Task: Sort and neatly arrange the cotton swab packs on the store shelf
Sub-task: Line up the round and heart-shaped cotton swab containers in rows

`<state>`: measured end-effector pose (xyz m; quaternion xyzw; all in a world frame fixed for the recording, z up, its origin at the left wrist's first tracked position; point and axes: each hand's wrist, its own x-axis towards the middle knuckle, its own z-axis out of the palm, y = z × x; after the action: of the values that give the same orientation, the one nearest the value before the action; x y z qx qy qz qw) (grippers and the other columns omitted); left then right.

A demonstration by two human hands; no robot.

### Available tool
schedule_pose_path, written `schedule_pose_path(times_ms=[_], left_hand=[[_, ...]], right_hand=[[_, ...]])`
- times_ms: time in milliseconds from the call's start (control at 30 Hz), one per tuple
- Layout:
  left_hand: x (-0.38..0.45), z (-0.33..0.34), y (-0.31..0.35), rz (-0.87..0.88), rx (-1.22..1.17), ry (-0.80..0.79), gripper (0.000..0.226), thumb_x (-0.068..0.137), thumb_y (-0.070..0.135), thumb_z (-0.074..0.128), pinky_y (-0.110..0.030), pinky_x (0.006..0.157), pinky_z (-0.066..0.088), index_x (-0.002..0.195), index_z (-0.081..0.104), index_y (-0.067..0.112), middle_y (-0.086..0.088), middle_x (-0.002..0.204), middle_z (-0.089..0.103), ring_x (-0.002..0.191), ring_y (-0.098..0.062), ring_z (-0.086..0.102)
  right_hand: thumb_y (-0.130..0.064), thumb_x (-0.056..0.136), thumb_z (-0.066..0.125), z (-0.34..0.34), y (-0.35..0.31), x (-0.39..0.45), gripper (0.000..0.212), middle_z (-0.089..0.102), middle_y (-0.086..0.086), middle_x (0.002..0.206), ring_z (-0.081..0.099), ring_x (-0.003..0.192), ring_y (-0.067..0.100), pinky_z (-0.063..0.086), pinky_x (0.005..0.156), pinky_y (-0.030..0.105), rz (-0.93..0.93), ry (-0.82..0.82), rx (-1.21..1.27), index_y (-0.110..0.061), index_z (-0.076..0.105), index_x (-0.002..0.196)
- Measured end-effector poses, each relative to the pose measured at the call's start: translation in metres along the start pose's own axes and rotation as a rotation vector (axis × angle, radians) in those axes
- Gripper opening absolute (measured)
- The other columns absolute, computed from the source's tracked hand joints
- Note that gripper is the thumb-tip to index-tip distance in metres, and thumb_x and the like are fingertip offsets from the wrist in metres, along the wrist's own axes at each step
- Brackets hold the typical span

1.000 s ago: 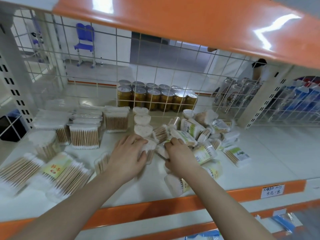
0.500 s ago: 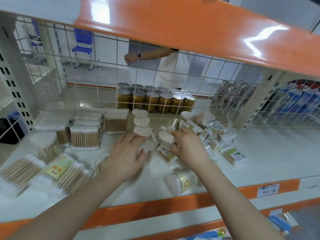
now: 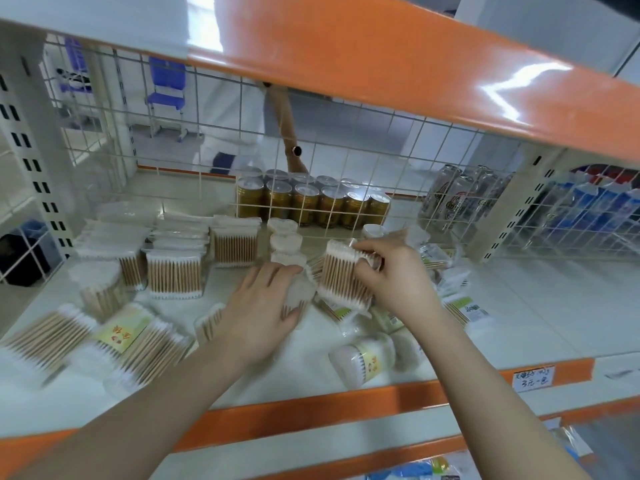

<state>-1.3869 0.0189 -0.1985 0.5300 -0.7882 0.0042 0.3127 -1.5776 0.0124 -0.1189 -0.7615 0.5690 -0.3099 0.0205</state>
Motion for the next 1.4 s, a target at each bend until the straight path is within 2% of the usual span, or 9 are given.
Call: schedule_pose_path(times_ms=[133, 267, 467, 600, 733, 833, 1067, 1200, 1400], left_hand=[[-0.001, 0.0, 0.004, 0.076, 0.017, 0.031, 0.07, 0.058, 0.022, 0.085, -0.04, 0.077, 0.05, 0.118, 0.05, 0.011, -0.012, 0.106, 0.063, 0.093, -0.033, 0.061], [-0.004, -0.004, 0.007, 0.113, -0.017, 0.087, 0.077, 0.052, 0.024, 0.087, -0.037, 0.071, 0.052, 0.115, 0.042, 0.015, -0.009, 0.1, 0.065, 0.087, -0.029, 0.064], [-0.01, -0.009, -0.004, 0.112, -0.042, 0.196, 0.037, 0.07, 0.031, 0.055, -0.026, 0.077, 0.038, 0.102, 0.043, 0.018, -0.007, 0.09, 0.064, 0.08, -0.025, 0.062], [-0.015, -0.014, -0.013, 0.092, -0.043, 0.193, 0.034, 0.07, 0.033, 0.046, -0.024, 0.075, 0.034, 0.101, 0.048, 0.019, -0.005, 0.09, 0.064, 0.083, -0.022, 0.058], [-0.017, -0.017, -0.021, 0.038, -0.059, 0.178, 0.038, 0.071, 0.032, 0.047, -0.034, 0.078, 0.047, 0.103, 0.06, 0.016, -0.005, 0.096, 0.065, 0.087, -0.026, 0.061], [-0.016, -0.02, -0.023, 0.01, -0.078, 0.181, 0.042, 0.076, 0.031, 0.045, -0.042, 0.081, 0.049, 0.107, 0.063, 0.01, -0.009, 0.099, 0.065, 0.089, -0.03, 0.062], [-0.008, -0.029, -0.026, -0.051, -0.073, 0.178, 0.048, 0.083, 0.032, 0.041, -0.038, 0.072, 0.048, 0.115, 0.062, 0.004, -0.012, 0.094, 0.064, 0.082, -0.031, 0.061], [-0.002, -0.034, -0.025, -0.097, -0.129, 0.187, 0.053, 0.083, 0.037, 0.039, -0.033, 0.078, 0.042, 0.121, 0.059, 0.006, -0.013, 0.1, 0.064, 0.09, -0.031, 0.059], [0.005, -0.04, -0.022, -0.123, -0.194, 0.204, 0.049, 0.086, 0.036, 0.042, -0.031, 0.088, 0.037, 0.123, 0.058, 0.009, -0.012, 0.112, 0.063, 0.105, -0.03, 0.055]], right_hand=[[-0.014, 0.084, 0.06, -0.002, -0.002, 0.0, 0.027, 0.06, -0.007, 0.098, 0.049, 0.078, 0.001, 0.034, 0.062, 0.006, 0.055, 0.006, 0.089, -0.015, 0.067, 0.11], [-0.011, 0.083, 0.06, 0.004, -0.008, 0.001, 0.019, 0.061, -0.01, 0.088, 0.051, 0.068, -0.004, 0.04, 0.057, 0.006, 0.112, 0.006, 0.245, -0.017, 0.068, 0.099], [-0.011, 0.084, 0.058, 0.021, -0.015, 0.001, 0.014, 0.058, -0.015, 0.077, 0.053, 0.066, 0.0, 0.043, 0.059, 0.012, 0.13, -0.075, 0.284, -0.018, 0.065, 0.093], [-0.014, 0.089, 0.055, 0.03, -0.017, -0.003, 0.017, 0.063, -0.007, 0.084, 0.059, 0.072, 0.011, 0.047, 0.063, 0.023, 0.146, -0.141, 0.266, -0.018, 0.068, 0.099], [-0.014, 0.092, 0.052, 0.036, -0.016, -0.004, 0.02, 0.059, -0.013, 0.079, 0.053, 0.067, 0.001, 0.042, 0.059, 0.01, 0.138, -0.167, 0.29, -0.016, 0.069, 0.102], [-0.01, 0.092, 0.049, 0.038, -0.018, -0.005, 0.021, 0.056, -0.018, 0.078, 0.054, 0.068, 0.003, 0.05, 0.067, 0.023, 0.141, -0.167, 0.33, -0.014, 0.068, 0.102], [-0.003, 0.089, 0.05, 0.038, -0.022, -0.008, 0.027, 0.061, -0.008, 0.094, 0.054, 0.079, 0.0, 0.042, 0.069, 0.008, 0.095, -0.184, 0.33, -0.013, 0.066, 0.109], [-0.005, 0.084, 0.056, 0.039, -0.023, -0.009, 0.031, 0.064, 0.002, 0.102, 0.058, 0.089, 0.015, 0.048, 0.078, 0.026, 0.049, -0.198, 0.294, -0.015, 0.065, 0.112], [-0.006, 0.081, 0.06, 0.039, -0.025, -0.011, 0.029, 0.061, 0.009, 0.093, 0.055, 0.08, 0.019, 0.044, 0.073, 0.026, 0.028, -0.171, 0.328, -0.015, 0.068, 0.107]])
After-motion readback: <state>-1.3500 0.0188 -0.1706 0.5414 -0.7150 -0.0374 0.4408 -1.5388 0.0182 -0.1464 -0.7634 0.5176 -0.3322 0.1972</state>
